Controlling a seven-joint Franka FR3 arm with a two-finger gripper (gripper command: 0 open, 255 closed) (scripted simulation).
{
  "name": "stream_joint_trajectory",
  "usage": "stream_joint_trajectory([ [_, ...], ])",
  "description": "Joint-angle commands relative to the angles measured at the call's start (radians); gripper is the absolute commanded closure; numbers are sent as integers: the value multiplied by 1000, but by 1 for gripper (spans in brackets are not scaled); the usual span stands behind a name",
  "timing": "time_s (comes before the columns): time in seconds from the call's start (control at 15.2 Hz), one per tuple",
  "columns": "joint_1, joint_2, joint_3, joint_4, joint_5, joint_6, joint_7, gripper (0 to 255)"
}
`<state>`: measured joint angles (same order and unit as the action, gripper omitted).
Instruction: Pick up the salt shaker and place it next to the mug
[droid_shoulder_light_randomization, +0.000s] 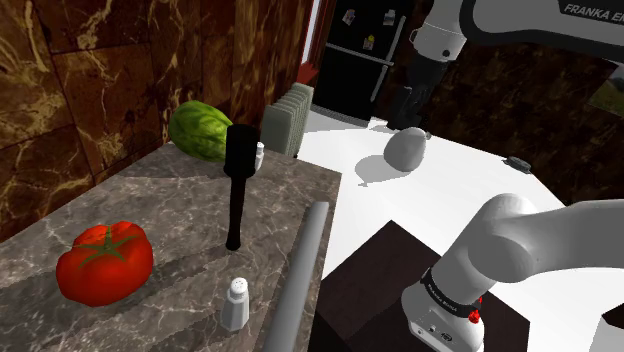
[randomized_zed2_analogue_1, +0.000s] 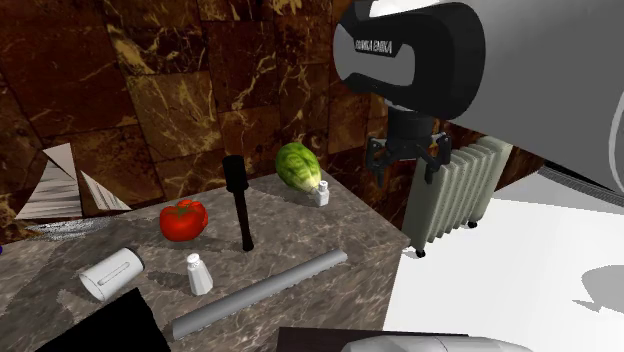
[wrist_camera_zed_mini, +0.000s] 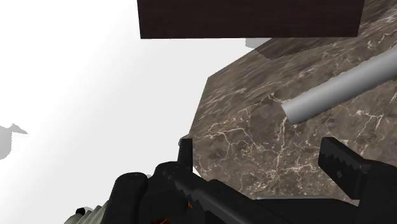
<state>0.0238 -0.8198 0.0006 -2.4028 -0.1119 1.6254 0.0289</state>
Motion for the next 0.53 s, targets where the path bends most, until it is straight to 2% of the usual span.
stream_joint_trajectory([
  [0.0, 0, 0, 0, 0, 0, 0, 0, 0],
  [0.46, 18, 281, 43, 108, 34, 125, 60, 0],
])
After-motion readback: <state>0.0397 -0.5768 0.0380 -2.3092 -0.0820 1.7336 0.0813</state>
